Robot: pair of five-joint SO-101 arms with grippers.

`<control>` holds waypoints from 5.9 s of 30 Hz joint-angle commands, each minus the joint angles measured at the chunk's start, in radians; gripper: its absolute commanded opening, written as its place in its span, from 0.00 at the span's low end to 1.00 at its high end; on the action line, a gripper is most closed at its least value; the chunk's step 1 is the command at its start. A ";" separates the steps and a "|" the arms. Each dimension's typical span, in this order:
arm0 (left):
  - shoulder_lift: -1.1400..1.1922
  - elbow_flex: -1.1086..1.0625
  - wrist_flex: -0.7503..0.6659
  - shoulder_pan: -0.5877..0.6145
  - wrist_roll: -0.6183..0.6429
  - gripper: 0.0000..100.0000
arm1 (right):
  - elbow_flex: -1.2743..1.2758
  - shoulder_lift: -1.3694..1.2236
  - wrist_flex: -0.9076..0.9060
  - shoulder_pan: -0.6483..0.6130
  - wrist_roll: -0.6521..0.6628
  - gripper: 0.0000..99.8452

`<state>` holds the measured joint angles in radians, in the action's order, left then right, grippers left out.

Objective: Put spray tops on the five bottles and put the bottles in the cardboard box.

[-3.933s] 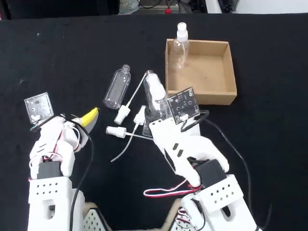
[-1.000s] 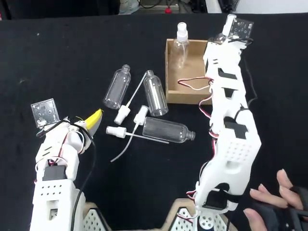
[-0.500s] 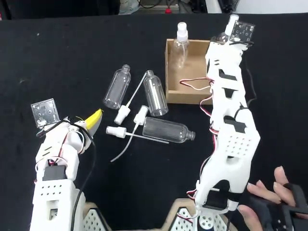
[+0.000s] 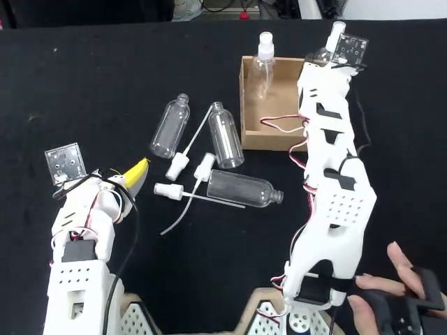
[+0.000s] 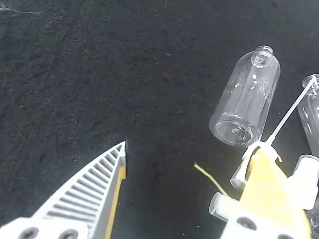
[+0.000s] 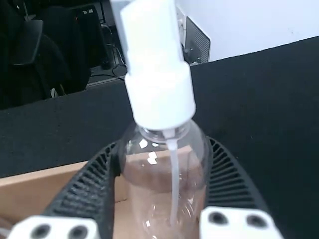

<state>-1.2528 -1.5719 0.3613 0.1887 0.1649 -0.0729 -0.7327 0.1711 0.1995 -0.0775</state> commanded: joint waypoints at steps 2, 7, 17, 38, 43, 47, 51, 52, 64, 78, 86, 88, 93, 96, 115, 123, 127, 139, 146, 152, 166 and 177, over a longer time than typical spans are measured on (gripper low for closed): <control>0.003 0.007 -0.023 -0.016 0.003 0.37 | -0.042 0.012 0.017 0.011 -0.002 0.19; 0.003 0.007 -0.025 -0.016 0.003 0.37 | -0.036 0.010 0.009 0.011 -0.005 0.37; 0.003 0.001 -0.026 -0.016 0.003 0.37 | -0.087 0.038 -0.091 0.012 -0.008 0.32; 0.003 -0.001 -0.026 -0.016 0.003 0.37 | 0.024 0.168 -0.127 0.015 -0.009 0.47; 0.003 -0.001 -0.026 -0.016 0.003 0.37 | 0.047 0.265 -0.233 0.008 -0.011 0.47; 0.003 -0.001 -0.026 -0.016 0.003 0.37 | 0.047 0.265 -0.242 0.012 -0.011 0.47; 0.003 -0.001 -0.026 -0.016 0.003 0.37 | 0.044 0.242 -0.242 0.009 -0.011 0.47; 0.003 -0.001 -0.026 -0.016 0.003 0.37 | 0.044 0.236 -0.242 0.008 -0.011 0.47; 0.003 -0.001 -0.026 -0.016 0.003 0.37 | 0.039 0.320 -0.348 0.058 -0.011 0.47; 0.003 -0.001 -0.026 -0.016 0.003 0.37 | -0.197 0.435 -1.089 0.052 -0.371 0.47; 0.003 -0.001 -0.026 -0.016 0.003 0.37 | -0.446 0.216 -1.112 -0.055 -0.468 0.47; 0.003 -0.001 -0.026 -0.016 0.003 0.37 | -0.527 0.171 -1.142 -0.069 -0.496 0.47; 0.003 0.001 -0.026 -0.016 0.003 0.37 | -0.708 0.067 -1.211 -0.080 -0.563 0.47; 0.003 0.001 -0.026 -0.016 0.003 0.37 | -0.797 -0.010 -1.241 -0.078 -0.592 0.47; 0.003 -0.001 -0.026 -0.016 0.003 0.37 | -1.253 -0.394 -1.320 -0.107 -0.643 0.47; 0.003 -0.001 -0.026 -0.016 0.003 0.37 | -1.346 -0.429 -1.395 -0.106 -0.638 0.47; 0.003 -0.001 -0.026 -0.016 0.003 0.37 | -1.440 -0.432 -1.475 -0.100 -0.638 0.47; 0.003 -0.001 -0.026 -0.016 0.003 0.37 | -1.575 -0.447 -1.597 -0.133 -0.644 0.47; 0.003 -0.001 -0.026 -0.015 0.003 0.37 | -1.577 -0.513 -1.539 -0.126 -0.773 0.47; 0.003 -0.001 -0.026 -0.015 0.003 0.37 | -1.586 -0.567 -1.487 -0.117 -0.789 0.47; 0.003 -0.001 -0.026 -0.015 0.003 0.37 | -1.587 -0.654 -1.353 -0.115 -0.790 0.47; 0.003 -0.001 -0.026 -0.015 0.003 0.37 | -1.587 -0.659 -1.355 -0.064 -0.789 0.15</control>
<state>-1.2528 -1.5812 0.3583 0.1887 0.1649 -1.6149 -1.4154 -1.2083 0.0875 -0.8600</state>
